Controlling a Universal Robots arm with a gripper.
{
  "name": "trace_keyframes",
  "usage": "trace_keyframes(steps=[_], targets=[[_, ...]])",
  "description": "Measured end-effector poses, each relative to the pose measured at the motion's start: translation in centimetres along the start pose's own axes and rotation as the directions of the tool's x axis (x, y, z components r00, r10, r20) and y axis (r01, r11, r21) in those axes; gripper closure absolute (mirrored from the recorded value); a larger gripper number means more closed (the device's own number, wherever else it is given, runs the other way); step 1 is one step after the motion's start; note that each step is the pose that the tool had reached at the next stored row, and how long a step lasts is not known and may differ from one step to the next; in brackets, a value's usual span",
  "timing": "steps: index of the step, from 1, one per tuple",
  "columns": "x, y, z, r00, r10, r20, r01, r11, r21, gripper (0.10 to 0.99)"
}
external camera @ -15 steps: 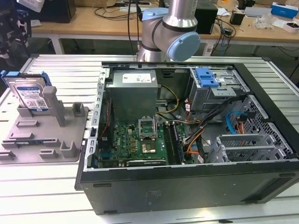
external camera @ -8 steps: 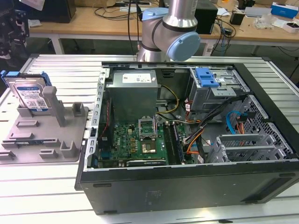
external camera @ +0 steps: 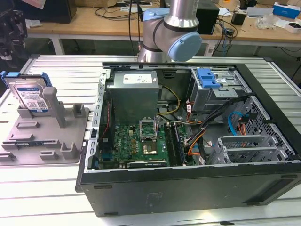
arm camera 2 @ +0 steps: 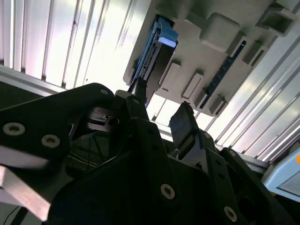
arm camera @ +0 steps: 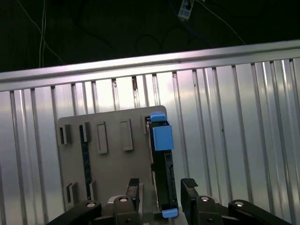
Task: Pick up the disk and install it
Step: 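Pick up the disk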
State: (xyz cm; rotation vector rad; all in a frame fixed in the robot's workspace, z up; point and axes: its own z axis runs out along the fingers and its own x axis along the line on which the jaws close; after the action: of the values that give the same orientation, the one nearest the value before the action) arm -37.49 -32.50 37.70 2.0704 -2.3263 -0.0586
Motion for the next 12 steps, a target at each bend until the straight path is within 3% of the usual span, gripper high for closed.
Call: trace_keyframes(steps=[2, 3, 4, 6, 12], targets=[[-0.02, 0.01, 0.00, 1.0000, -0.002, -0.0008, 0.002, 1.0000, 0.007, 0.604], [-0.05, 0.01, 0.02, 1.0000, -0.009, 0.0000, 0.009, 0.9995, 0.031, 0.604], [-0.07, 0.33, 0.19, 0.9999, -0.012, 0.0010, 0.012, 0.9988, 0.047, 0.604], [0.01, 1.13, 0.55, 0.9999, -0.013, 0.0039, 0.012, 0.9987, 0.050, 0.604], [-0.12, 1.73, 0.65, 0.9985, -0.054, 0.0085, 0.054, 0.9974, 0.049, 0.604]])
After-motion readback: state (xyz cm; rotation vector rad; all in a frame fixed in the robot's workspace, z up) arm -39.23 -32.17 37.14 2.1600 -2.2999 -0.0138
